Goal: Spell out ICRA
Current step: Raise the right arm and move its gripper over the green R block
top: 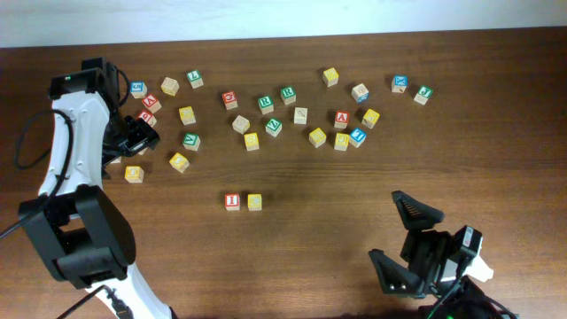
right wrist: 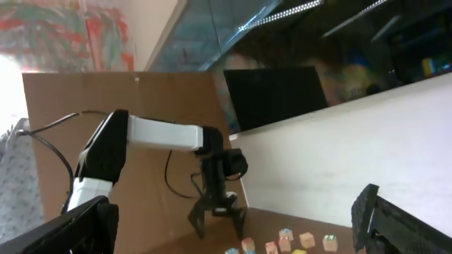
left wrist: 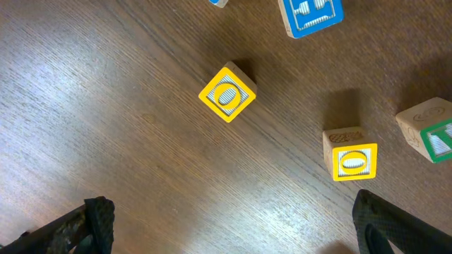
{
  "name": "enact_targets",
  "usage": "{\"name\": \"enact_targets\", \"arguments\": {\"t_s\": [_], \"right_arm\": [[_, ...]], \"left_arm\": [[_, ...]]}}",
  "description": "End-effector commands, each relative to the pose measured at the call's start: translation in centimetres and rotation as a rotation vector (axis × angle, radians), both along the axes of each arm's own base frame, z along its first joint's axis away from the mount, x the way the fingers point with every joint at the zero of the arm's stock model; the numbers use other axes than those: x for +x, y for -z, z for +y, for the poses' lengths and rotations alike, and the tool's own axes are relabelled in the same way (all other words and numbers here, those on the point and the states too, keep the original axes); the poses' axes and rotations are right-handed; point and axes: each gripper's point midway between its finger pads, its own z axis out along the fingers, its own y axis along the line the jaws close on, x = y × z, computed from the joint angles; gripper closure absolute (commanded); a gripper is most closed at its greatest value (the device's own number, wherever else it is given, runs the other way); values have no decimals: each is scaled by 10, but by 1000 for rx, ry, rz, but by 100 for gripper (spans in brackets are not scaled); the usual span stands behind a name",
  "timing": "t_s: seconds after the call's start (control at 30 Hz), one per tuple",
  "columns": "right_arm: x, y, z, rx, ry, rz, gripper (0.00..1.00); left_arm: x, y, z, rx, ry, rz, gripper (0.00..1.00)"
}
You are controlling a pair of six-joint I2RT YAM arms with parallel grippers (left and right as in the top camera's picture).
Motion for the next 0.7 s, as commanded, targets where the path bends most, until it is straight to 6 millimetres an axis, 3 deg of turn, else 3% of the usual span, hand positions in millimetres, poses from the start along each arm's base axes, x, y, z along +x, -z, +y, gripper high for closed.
{"name": "enact_targets", "arguments": {"t_s": [0.0, 0.07, 0.2, 0.33, 0.47, 0.5, 0.6, 0.67], "right_arm": [[-13, -31, -4, -2, 45, -102, 2], [-6, -41, -9, -62, 144, -145, 2], [28, -62, -20, -153, 306, -101, 2], [69, -91, 3, -318, 190, -85, 2], [153, -111, 14, -359, 91, 113, 2], [185, -111, 20, -376, 32, 199, 2], [240, -95, 74, -519, -166, 304, 2], [274, -71, 98, -636, -118, 421, 2]], "left_arm": [[-1, -5, 0, -1, 2, -12, 1], [-1, -5, 0, -1, 2, -12, 1], [-1, -5, 0, -1, 2, -12, 1], [-1, -5, 0, -1, 2, -12, 1], [-1, -5, 0, -1, 2, -12, 1], [-1, -5, 0, -1, 2, -12, 1], [-1, -5, 0, -1, 2, -12, 1], [-1, -5, 0, -1, 2, -12, 1]]}}
